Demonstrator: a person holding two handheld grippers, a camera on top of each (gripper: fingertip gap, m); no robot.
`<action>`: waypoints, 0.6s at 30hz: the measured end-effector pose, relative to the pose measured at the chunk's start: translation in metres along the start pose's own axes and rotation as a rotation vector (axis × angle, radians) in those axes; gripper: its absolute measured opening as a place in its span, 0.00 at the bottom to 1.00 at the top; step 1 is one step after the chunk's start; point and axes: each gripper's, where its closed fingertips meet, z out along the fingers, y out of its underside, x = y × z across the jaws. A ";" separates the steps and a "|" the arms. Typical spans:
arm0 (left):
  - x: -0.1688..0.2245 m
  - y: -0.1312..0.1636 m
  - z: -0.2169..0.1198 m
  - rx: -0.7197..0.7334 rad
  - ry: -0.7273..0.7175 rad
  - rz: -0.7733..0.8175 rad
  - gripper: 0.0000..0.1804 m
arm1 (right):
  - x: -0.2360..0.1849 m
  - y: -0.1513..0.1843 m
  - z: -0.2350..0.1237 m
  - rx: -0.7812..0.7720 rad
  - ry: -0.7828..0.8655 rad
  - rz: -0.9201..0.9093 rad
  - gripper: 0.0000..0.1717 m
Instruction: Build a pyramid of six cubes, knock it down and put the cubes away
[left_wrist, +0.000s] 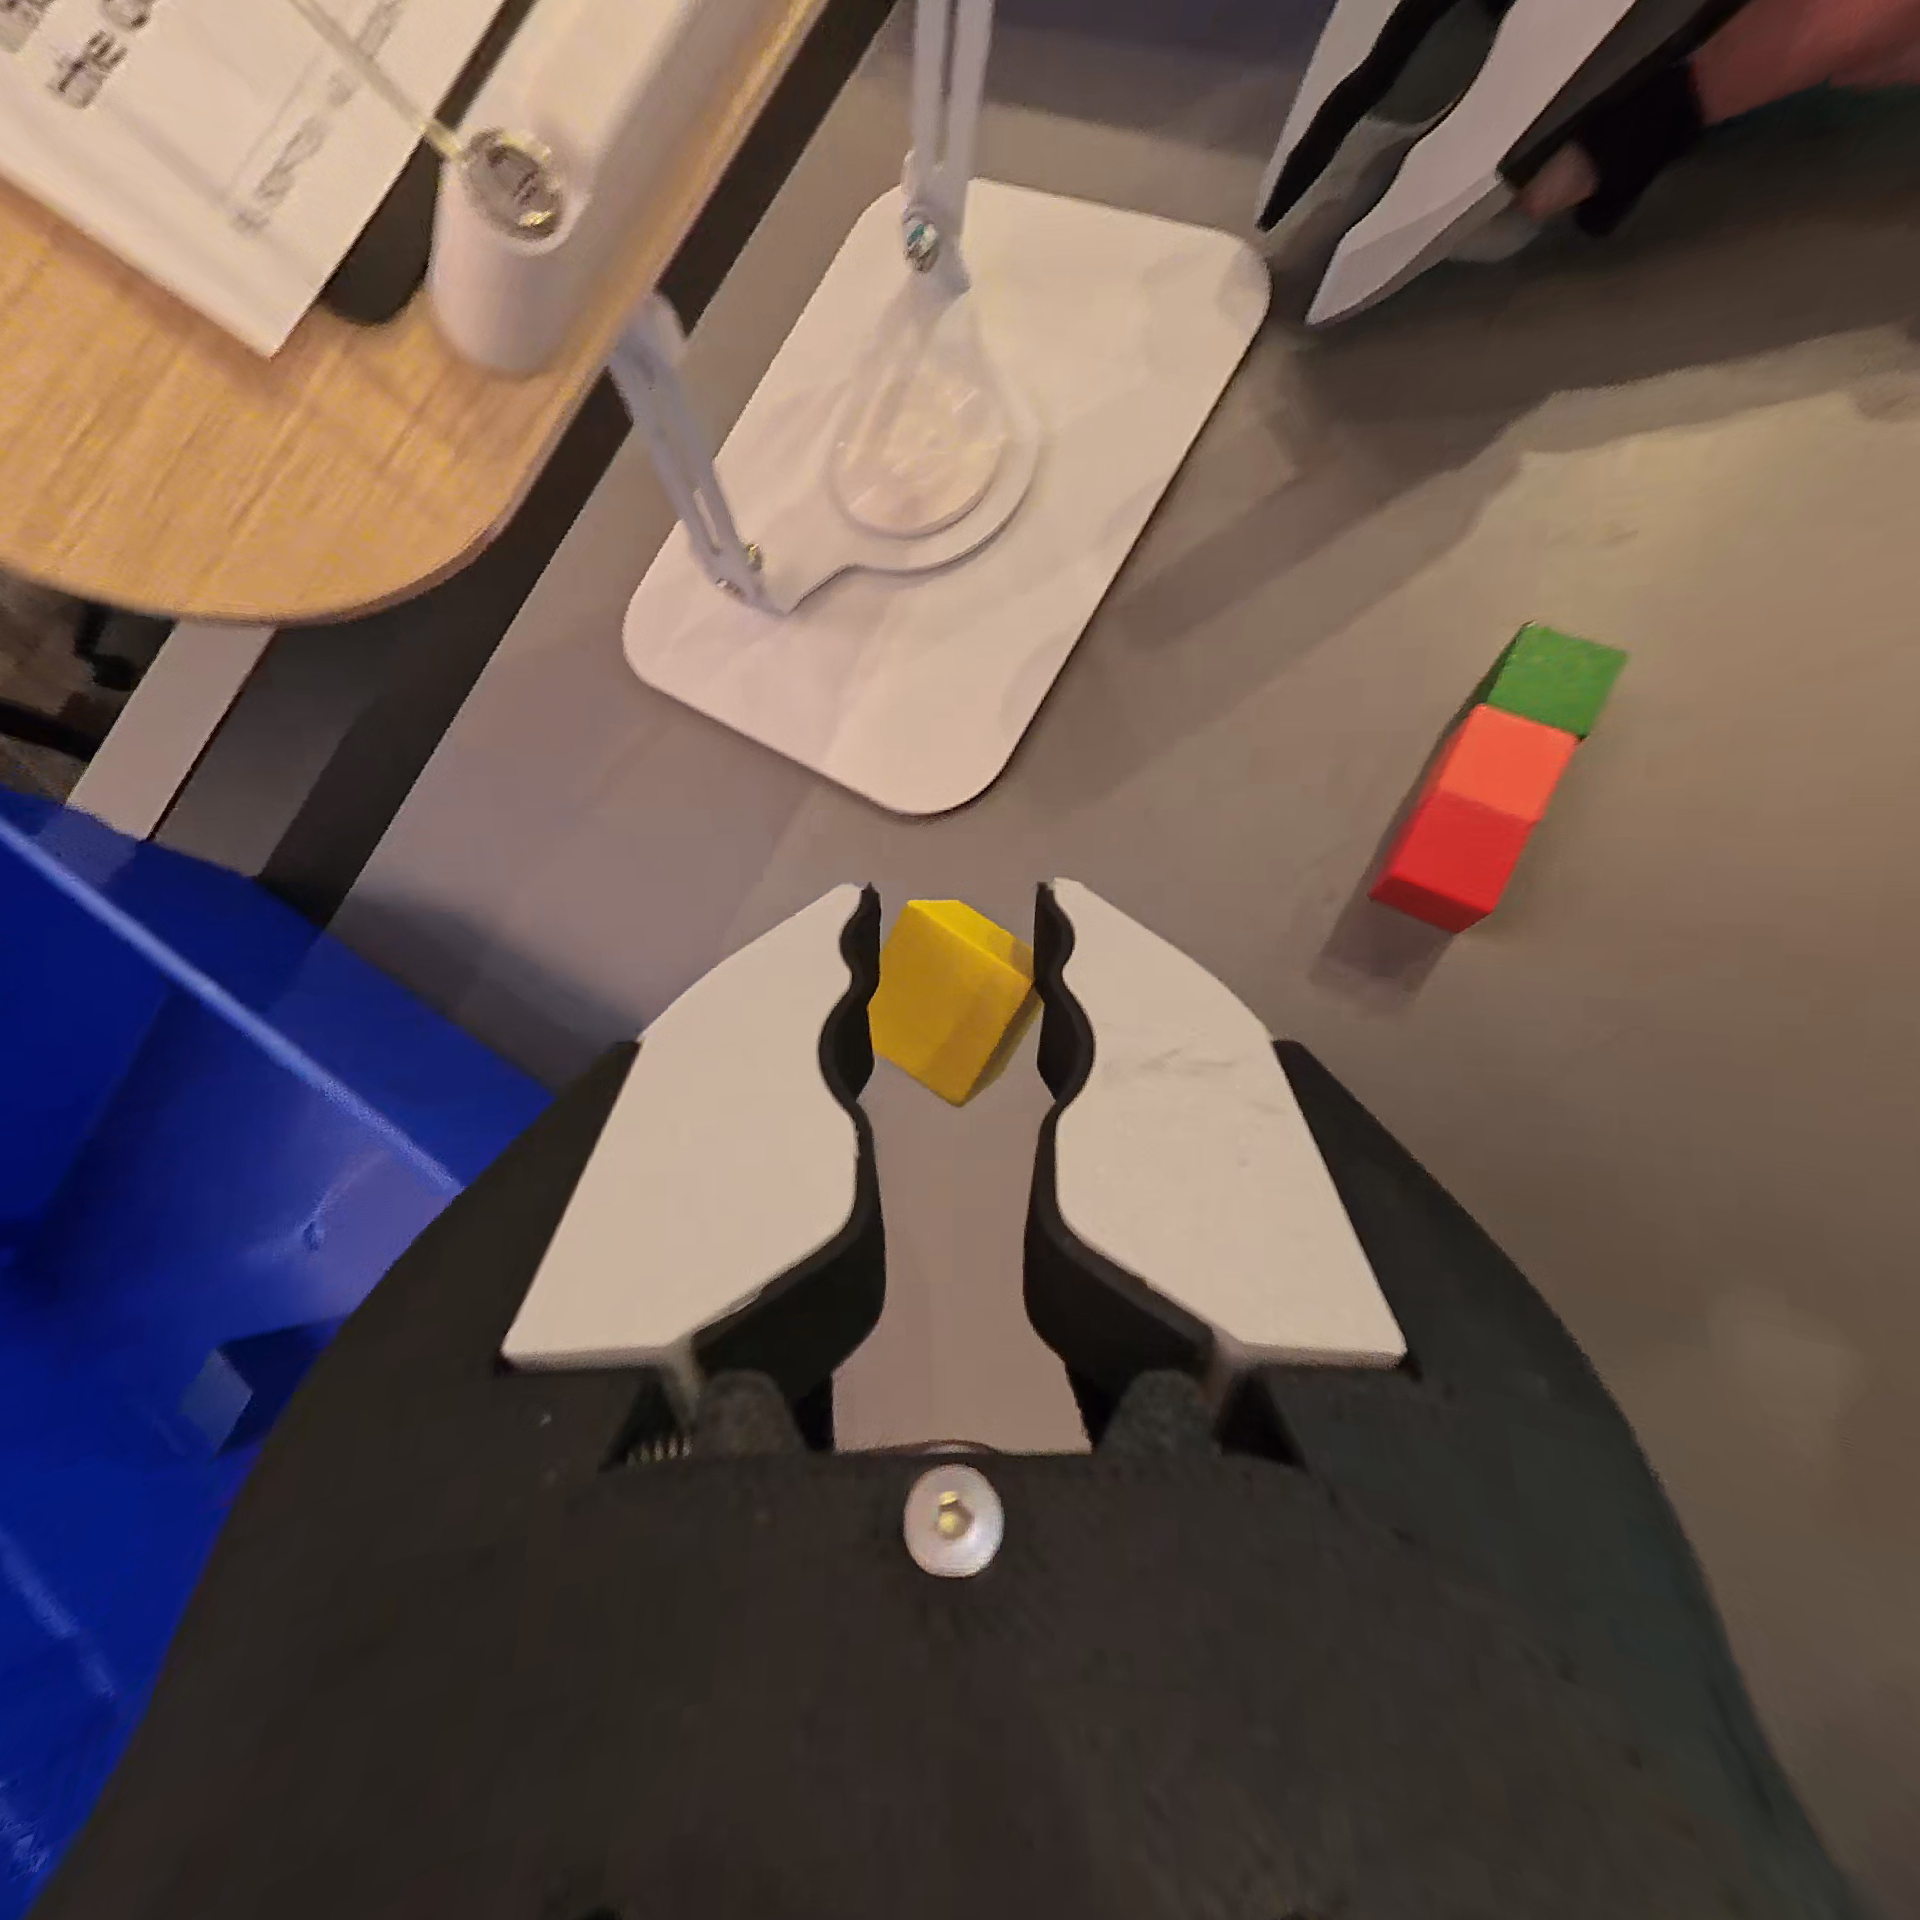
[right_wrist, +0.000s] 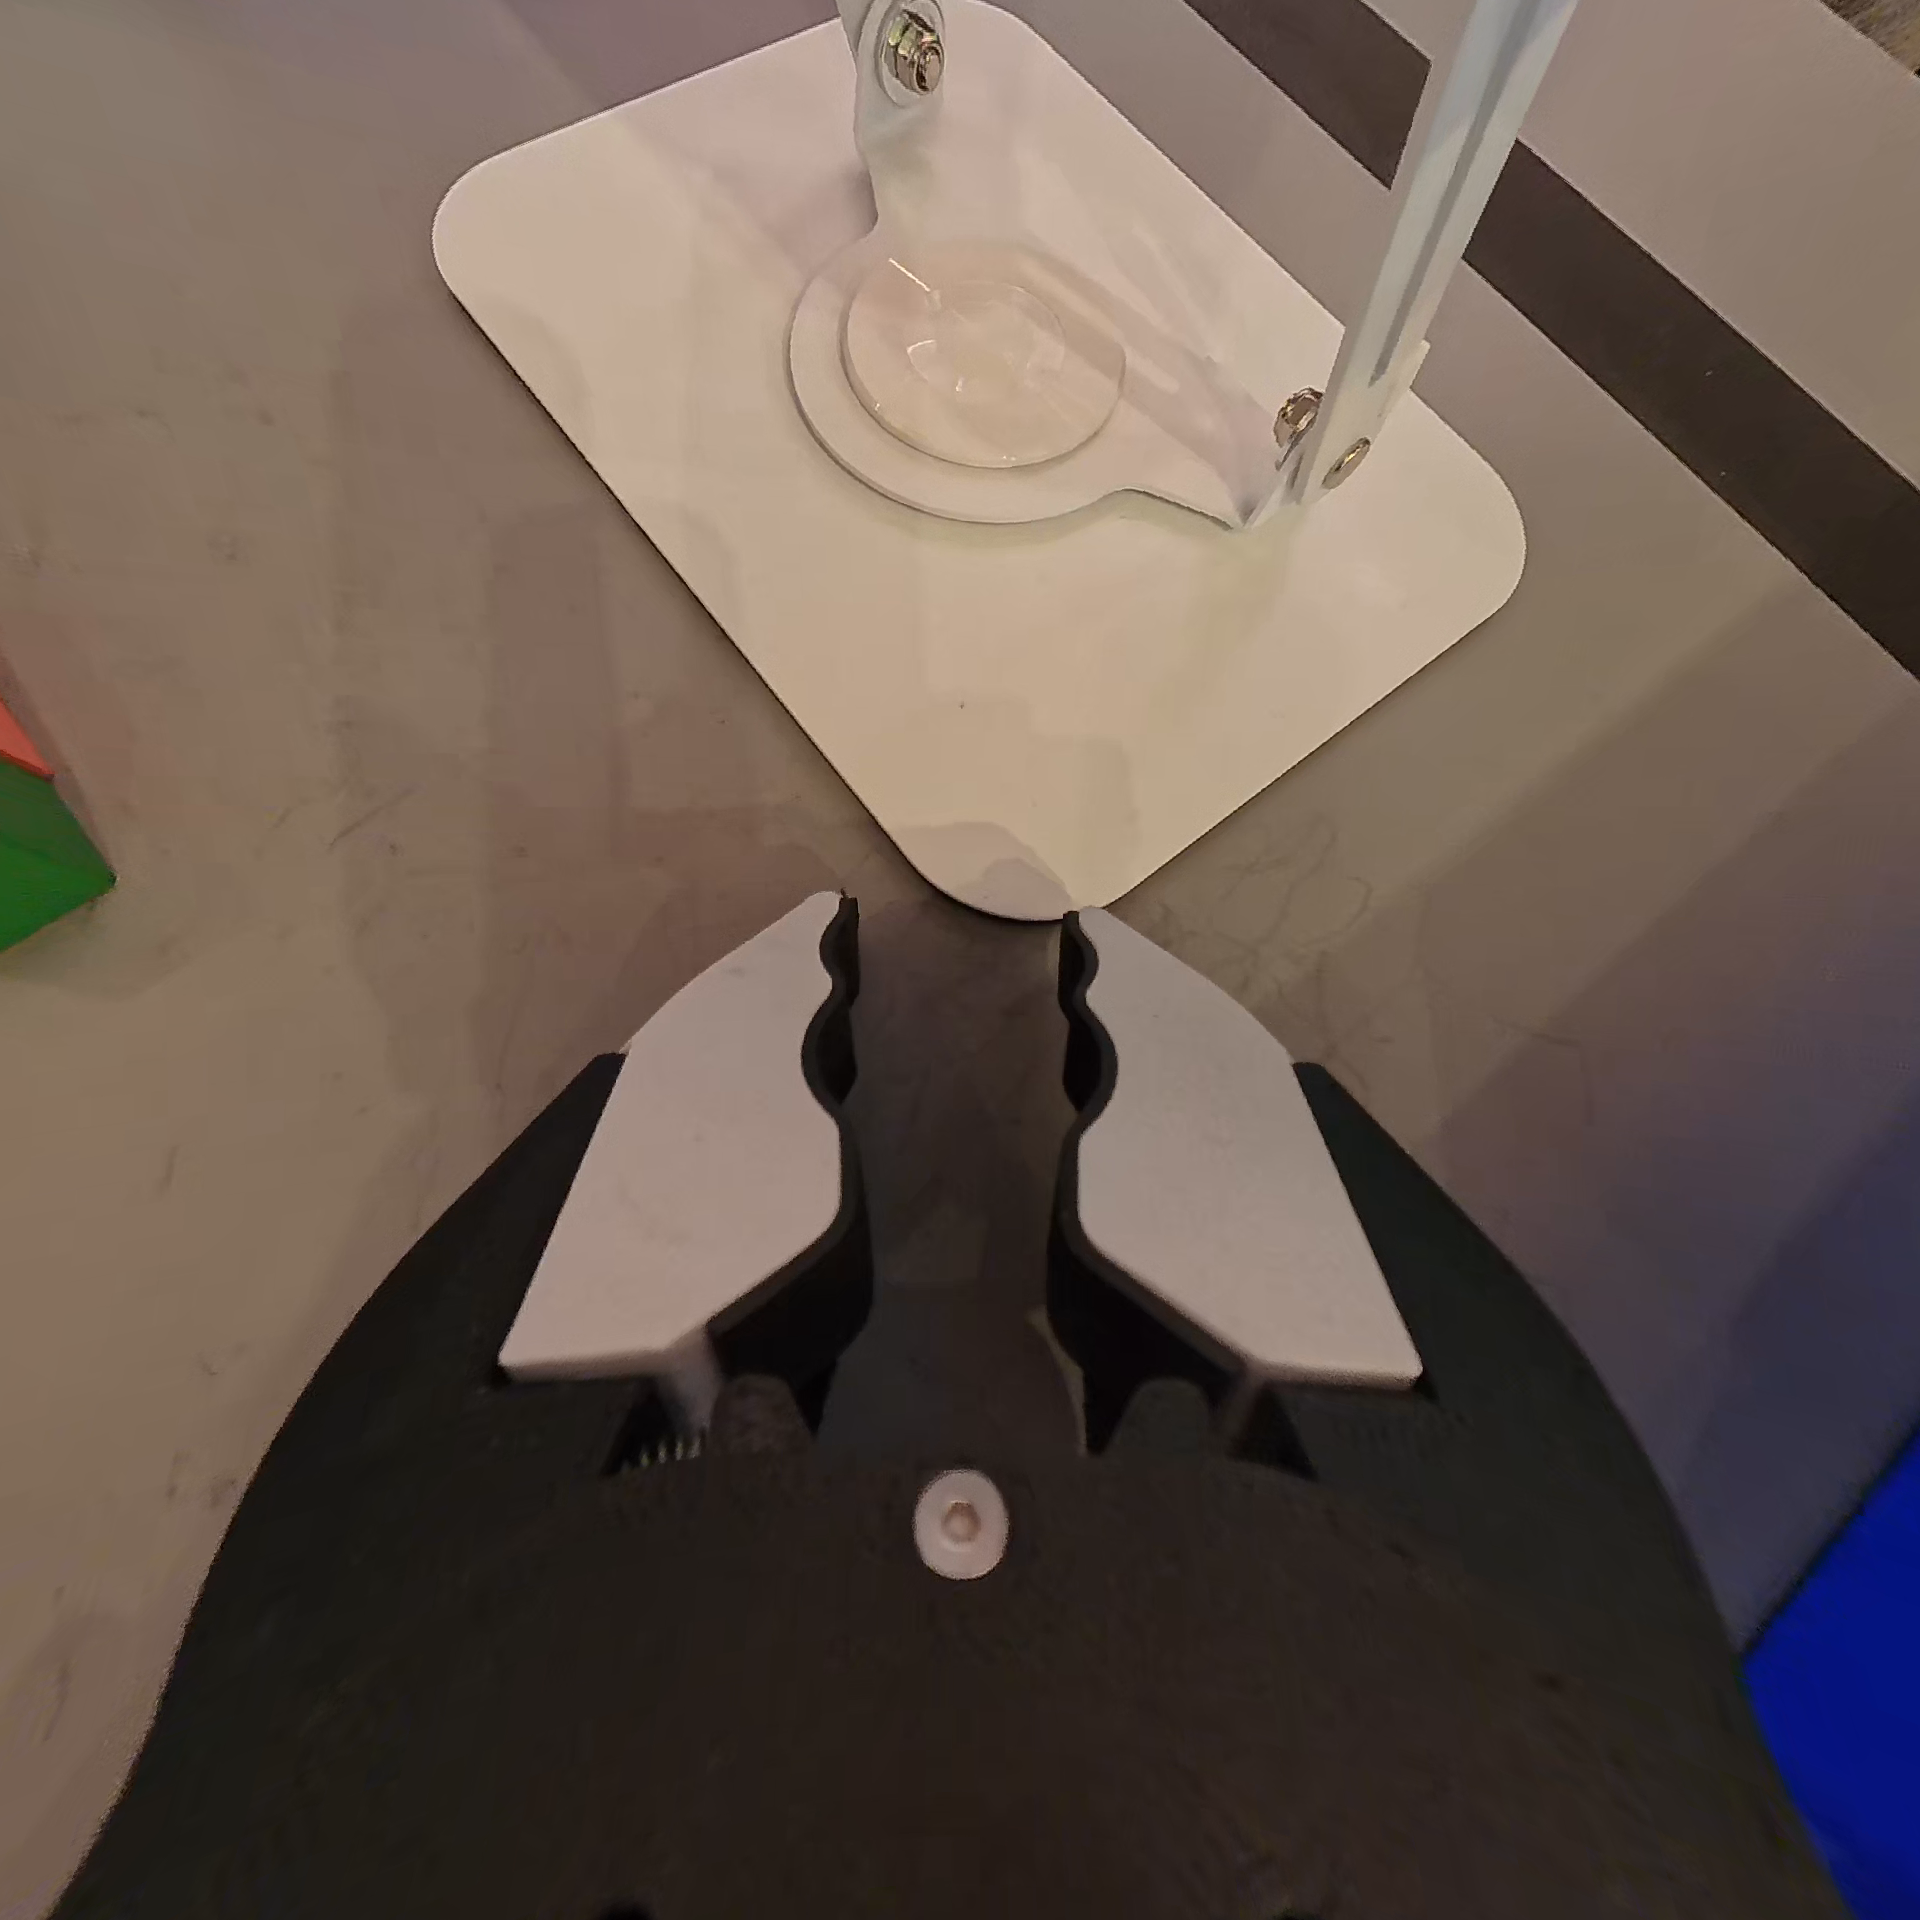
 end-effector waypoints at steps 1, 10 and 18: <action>0.006 -0.004 0.002 0.013 0.012 0.005 0.15 | 0.000 0.000 0.000 -0.001 0.000 -0.001 0.22; 0.048 -0.028 0.020 0.123 0.121 -0.022 0.15 | -0.001 0.001 0.001 -0.009 -0.002 -0.005 0.21; 0.072 -0.039 0.030 0.188 0.199 -0.031 0.14 | -0.001 0.001 0.001 -0.012 -0.005 -0.003 0.21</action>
